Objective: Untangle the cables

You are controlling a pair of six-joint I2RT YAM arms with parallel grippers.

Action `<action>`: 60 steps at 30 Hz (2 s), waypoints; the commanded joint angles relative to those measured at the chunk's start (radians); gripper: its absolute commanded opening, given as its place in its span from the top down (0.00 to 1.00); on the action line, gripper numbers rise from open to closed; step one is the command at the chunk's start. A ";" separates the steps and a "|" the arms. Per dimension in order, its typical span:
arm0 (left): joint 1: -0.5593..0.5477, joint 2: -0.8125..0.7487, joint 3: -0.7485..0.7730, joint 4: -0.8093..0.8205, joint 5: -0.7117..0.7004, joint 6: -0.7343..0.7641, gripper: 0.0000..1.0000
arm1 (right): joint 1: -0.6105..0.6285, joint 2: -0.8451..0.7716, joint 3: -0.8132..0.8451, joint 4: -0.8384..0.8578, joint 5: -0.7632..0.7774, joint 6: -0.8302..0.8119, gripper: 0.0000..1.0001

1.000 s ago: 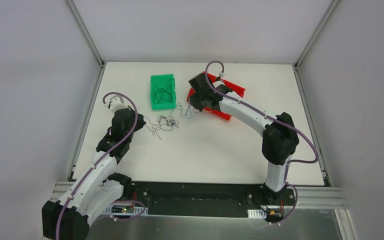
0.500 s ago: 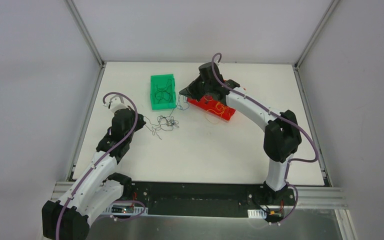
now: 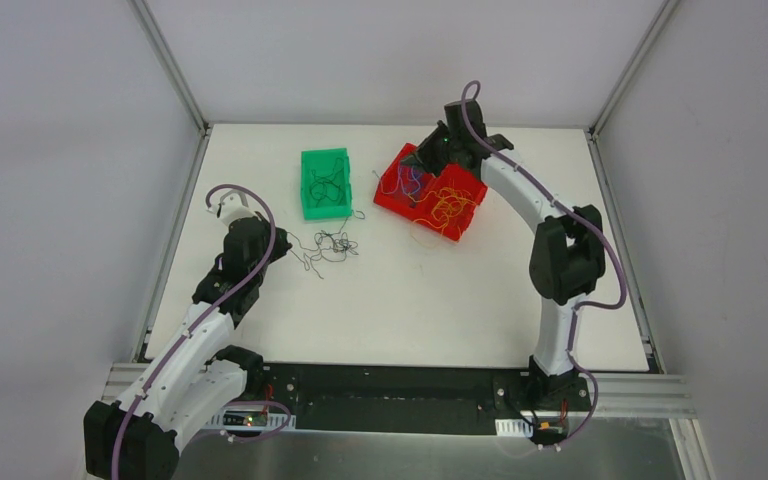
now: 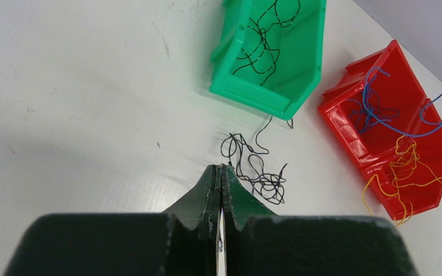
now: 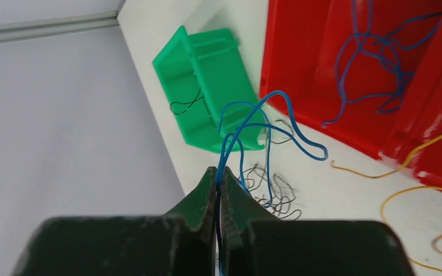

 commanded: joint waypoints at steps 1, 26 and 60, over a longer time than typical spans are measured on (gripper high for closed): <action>-0.001 -0.008 0.033 0.035 0.006 0.019 1.00 | -0.019 0.002 0.077 -0.094 0.060 -0.125 1.00; -0.001 0.005 0.037 0.040 0.022 0.013 1.00 | 0.056 0.503 0.509 -0.248 0.540 -0.144 1.00; -0.002 0.083 0.071 0.120 0.265 0.075 1.00 | 0.251 -0.222 -0.023 -0.207 0.602 -0.695 0.30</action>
